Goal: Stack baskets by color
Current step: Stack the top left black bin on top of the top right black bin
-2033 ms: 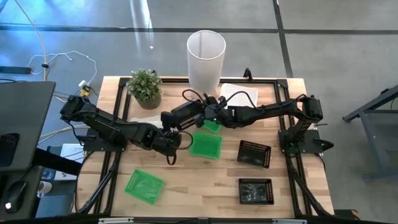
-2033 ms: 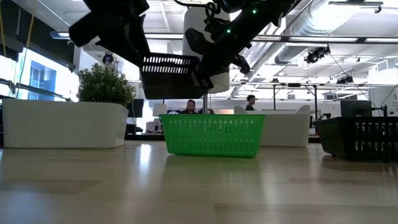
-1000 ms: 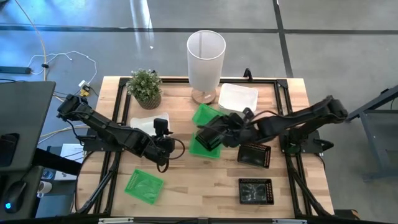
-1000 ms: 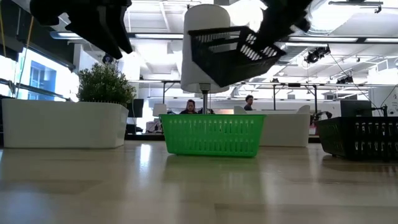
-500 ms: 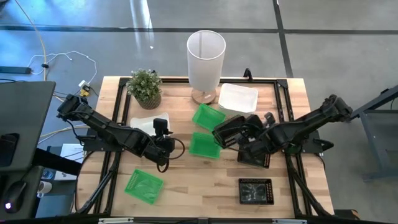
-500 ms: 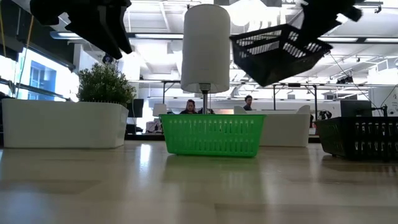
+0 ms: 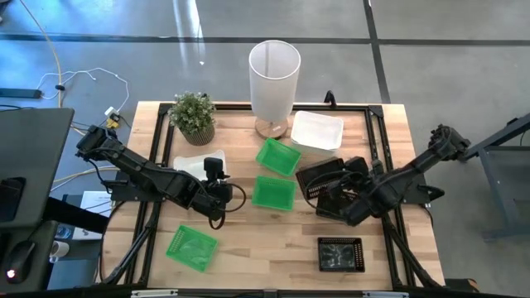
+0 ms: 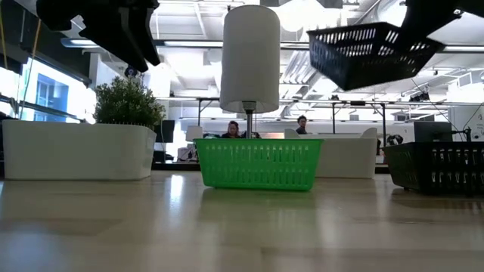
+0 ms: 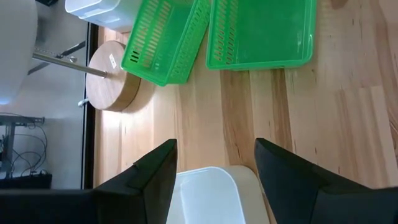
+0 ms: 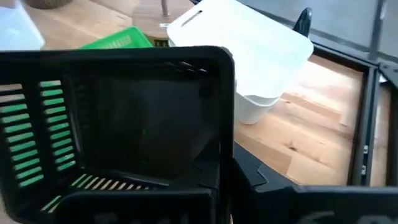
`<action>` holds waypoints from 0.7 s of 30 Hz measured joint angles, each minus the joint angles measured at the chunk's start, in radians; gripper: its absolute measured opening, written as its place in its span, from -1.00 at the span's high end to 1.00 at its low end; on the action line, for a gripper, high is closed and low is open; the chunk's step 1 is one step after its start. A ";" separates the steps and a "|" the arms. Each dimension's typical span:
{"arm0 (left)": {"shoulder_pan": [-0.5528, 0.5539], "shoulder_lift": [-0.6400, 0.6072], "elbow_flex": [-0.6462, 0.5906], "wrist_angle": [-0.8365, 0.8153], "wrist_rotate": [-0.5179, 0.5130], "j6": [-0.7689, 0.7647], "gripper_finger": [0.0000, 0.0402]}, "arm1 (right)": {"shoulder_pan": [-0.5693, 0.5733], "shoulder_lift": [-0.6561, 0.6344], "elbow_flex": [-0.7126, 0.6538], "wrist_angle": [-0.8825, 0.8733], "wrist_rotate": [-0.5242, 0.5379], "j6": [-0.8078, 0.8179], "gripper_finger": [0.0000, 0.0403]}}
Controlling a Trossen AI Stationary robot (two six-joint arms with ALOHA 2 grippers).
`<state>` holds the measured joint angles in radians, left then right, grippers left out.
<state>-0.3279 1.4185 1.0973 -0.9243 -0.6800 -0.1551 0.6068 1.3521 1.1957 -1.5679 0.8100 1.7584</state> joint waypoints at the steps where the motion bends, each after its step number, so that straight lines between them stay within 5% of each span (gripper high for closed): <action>1: 0.000 0.000 0.000 0.000 0.000 0.000 -0.01 | 0.009 -0.009 0.000 -0.004 0.000 0.010 1.00; 21: 0.000 0.000 0.000 -0.004 0.000 0.000 -0.01 | -0.020 -0.324 -0.077 -0.002 -0.016 -0.022 1.00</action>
<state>-0.3280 1.4189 1.0973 -0.9282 -0.6800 -0.1548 0.5869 1.0285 1.1187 -1.5698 0.7936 1.7360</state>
